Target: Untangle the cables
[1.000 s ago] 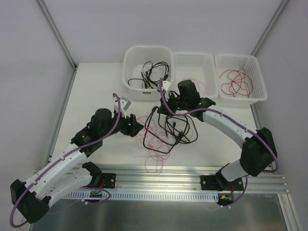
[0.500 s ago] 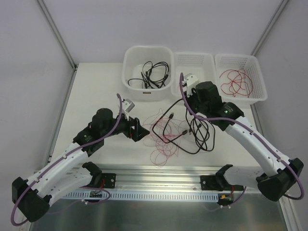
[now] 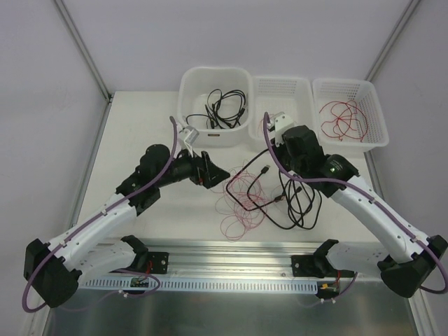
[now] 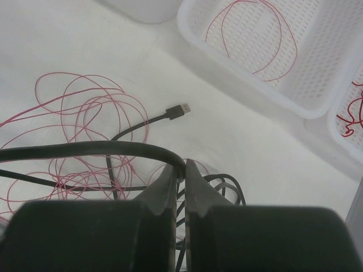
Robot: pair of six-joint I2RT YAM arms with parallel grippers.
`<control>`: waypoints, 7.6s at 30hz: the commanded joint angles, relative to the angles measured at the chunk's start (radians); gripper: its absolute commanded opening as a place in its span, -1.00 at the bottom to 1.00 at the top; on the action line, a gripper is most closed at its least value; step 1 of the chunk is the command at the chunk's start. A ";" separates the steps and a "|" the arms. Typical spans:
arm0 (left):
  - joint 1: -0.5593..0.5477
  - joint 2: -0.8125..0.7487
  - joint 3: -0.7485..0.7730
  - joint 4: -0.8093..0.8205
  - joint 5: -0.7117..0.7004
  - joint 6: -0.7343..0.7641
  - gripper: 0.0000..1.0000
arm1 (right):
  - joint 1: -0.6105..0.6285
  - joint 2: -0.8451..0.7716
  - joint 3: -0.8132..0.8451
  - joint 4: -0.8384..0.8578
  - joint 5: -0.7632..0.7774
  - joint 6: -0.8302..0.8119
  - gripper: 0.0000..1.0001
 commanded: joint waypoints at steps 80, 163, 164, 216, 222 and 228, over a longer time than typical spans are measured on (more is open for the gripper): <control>-0.127 -0.088 -0.243 0.428 0.232 0.216 0.86 | 0.124 -0.228 0.109 0.108 0.182 0.112 -0.99; -0.176 -0.191 0.608 -0.396 -0.351 0.259 -1.00 | 0.223 -0.166 -0.583 0.536 -0.029 0.218 0.22; -0.176 -0.188 0.613 -0.390 -0.343 0.259 -1.00 | 0.223 -0.157 -0.585 0.524 -0.029 0.224 0.20; -0.176 -0.104 0.385 -0.295 -0.198 0.244 -0.89 | 0.238 -0.214 0.108 0.199 -0.168 0.071 -0.99; -0.176 -0.108 0.326 -0.203 -0.144 0.216 -0.85 | 0.239 -0.144 0.064 0.284 -0.395 0.135 -0.99; -0.176 -0.091 0.248 -0.030 -0.033 0.169 -0.64 | 0.239 -0.087 0.033 0.402 -0.460 0.212 -0.99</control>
